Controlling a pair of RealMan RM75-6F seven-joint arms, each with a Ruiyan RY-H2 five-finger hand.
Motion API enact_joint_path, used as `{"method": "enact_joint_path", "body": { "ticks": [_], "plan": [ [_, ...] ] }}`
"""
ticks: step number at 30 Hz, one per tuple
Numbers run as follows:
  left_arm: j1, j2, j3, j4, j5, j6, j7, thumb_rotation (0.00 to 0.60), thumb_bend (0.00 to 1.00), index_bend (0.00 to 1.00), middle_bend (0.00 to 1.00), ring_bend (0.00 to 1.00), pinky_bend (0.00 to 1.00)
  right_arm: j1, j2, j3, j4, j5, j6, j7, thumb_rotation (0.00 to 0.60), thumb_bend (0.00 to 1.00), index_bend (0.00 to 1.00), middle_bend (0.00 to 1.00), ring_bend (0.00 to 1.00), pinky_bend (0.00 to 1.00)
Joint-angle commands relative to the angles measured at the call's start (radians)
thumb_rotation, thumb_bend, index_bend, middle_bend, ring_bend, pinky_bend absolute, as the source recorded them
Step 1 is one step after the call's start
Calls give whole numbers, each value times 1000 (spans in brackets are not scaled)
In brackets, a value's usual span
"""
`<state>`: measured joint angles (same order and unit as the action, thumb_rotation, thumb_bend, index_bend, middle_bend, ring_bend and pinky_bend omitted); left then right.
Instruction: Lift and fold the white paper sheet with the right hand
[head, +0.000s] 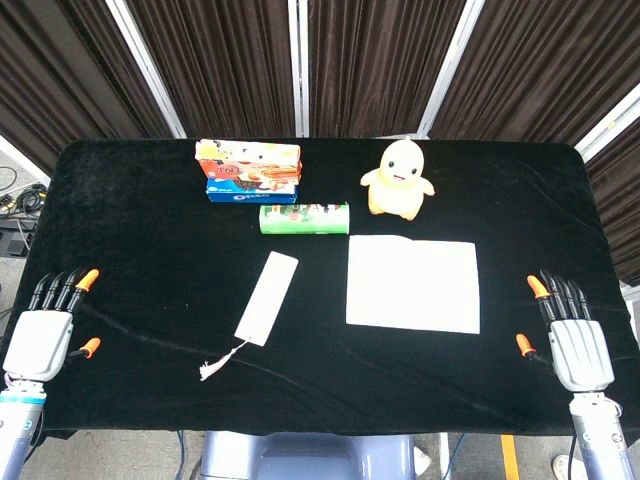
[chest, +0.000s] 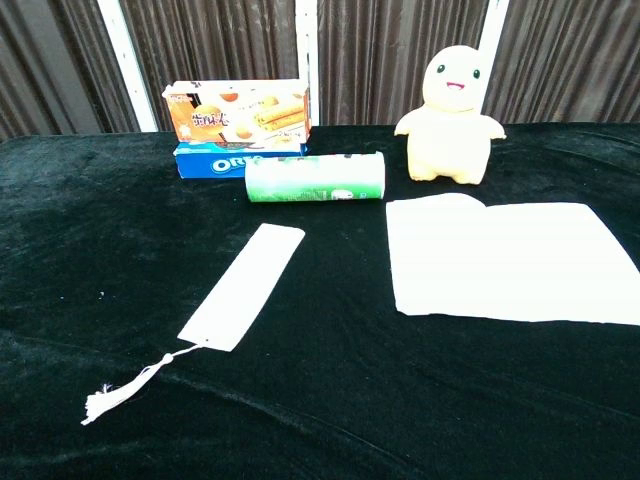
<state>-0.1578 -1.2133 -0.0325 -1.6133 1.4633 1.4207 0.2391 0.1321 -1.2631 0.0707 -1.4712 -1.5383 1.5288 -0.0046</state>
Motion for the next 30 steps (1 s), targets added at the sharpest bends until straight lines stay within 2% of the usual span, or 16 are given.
{"method": "enact_joint_path", "body": {
  "ticks": [1, 13, 20, 23, 30],
  "plan": [
    [1, 0, 1, 0, 0, 0, 1, 600, 194, 0, 0, 0, 0, 1, 1, 0, -2, -1, -4, 1, 600, 196, 0, 0, 0, 0],
    [10, 15, 0, -15, 16, 23, -16, 600, 194, 0, 0, 0, 0, 14, 0, -3, -38, -15, -26, -17, 600, 163, 0, 0, 0, 0],
    [16, 22, -1, -24, 9, 27, -18, 600, 196, 0, 0, 0, 0, 41, -39, -5, -99, -20, -69, -99, 600, 119, 0, 0, 0, 0],
    [19, 23, -3, -25, 13, 36, -22, 600, 198, 0, 0, 0, 0, 74, -82, -6, -138, -30, -115, -143, 600, 119, 0, 0, 0, 0],
    [19, 23, -8, -19, 3, 32, -25, 600, 202, 0, 0, 0, 0, 132, -198, 26, -216, 36, -200, -270, 600, 120, 0, 0, 0, 0]
  ]
}}
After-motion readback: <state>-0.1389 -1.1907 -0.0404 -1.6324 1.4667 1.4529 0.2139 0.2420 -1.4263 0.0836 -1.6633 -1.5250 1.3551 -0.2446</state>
